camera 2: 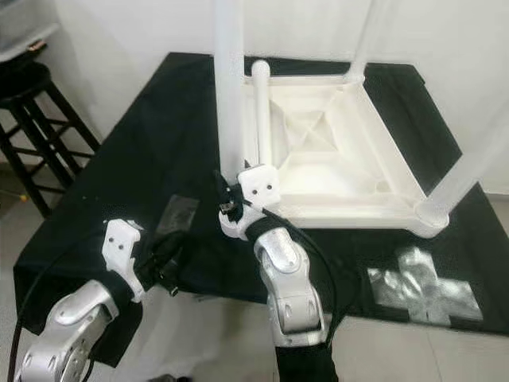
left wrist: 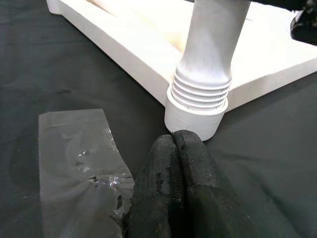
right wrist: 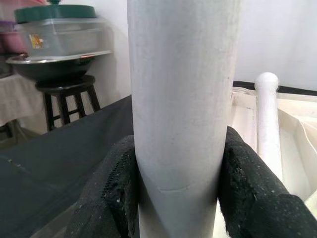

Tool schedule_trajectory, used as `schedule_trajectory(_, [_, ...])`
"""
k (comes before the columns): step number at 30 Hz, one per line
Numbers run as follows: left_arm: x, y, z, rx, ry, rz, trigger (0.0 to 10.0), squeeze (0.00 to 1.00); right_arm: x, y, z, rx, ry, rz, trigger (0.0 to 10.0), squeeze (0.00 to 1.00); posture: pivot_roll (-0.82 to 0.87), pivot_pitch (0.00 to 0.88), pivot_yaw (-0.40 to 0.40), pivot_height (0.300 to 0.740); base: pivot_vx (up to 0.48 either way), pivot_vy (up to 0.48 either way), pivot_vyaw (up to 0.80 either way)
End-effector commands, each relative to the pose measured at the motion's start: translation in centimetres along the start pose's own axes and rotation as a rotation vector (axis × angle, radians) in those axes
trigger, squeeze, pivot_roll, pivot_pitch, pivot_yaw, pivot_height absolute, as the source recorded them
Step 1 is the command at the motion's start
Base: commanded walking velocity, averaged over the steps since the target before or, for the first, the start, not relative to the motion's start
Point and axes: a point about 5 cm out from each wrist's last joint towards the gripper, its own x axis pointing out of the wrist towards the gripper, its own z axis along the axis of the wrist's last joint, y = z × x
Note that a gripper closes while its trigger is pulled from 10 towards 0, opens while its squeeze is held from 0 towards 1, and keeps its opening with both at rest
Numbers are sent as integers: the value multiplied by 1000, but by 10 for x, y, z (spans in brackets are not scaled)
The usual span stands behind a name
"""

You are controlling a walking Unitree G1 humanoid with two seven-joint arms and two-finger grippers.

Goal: Building children table

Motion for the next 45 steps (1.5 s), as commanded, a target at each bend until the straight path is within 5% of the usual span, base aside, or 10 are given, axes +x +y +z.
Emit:
schedule_trajectory(1, [-2, 2, -3, -8, 2, 16, 0, 0, -6, 0, -31, 12, 190, -3, 10000, 0, 65, 164, 45, 740, 0, 0, 0])
schedule_trajectory(2, [-2, 1, -3, -10, 3, 9, 0, 0, -2, 1, -21, 45, 154, 82, 10000, 1000, 68, 157, 42, 740, 0, 0, 0])
schedule_trajectory(8, [1, -1, -5, -18, 4, -14, 0, 0, 13, -14, 8, 29, 49, 294, 10000, 1000, 76, 150, 28, 740, 0, 0, 0])
schedule_trajectory(9, [2, -2, -5, -16, 5, -18, 10000, 0, 17, -26, 16, -11, 16, 384, 10000, 0, 74, 147, 26, 740, 0, 0, 0])
schedule_trajectory(19, [4, -4, -6, 9, -8, 6, 10000, 0, 33, -71, 20, -126, 59, 652, 10000, 0, 103, 139, 12, 740, 0, 0, 0])
schedule_trajectory(21, [2, -6, -5, 29, -12, 18, 10000, 0, 35, -73, 20, -105, 67, 696, 6353, 0, 105, 139, 12, 740, 0, 0, 0])
schedule_trajectory(22, [1, -7, -6, 31, -12, 16, 10000, 0, 36, -74, 22, -79, 60, 712, 0, 0, 108, 140, 8, 740, 0, 0, 0])
schedule_trajectory(38, [4, -8, -8, 24, -9, 15, 10000, 0, 38, -83, 17, -56, 53, 771, 0, 0, 78, 146, 9, 740, 0, 0, 0])
schedule_trajectory(44, [3, -6, -9, 8, -9, 19, 10000, 0, 30, -79, -10, -10, 106, 382, 0, 0, 53, 159, 6, 740, 0, 0, 0])
schedule_trajectory(45, [2, -6, -9, 5, -8, 18, 10000, 0, 21, -74, -25, 5, 153, 53, 0, 0, 37, 167, 8, 740, 0, 0, 0])
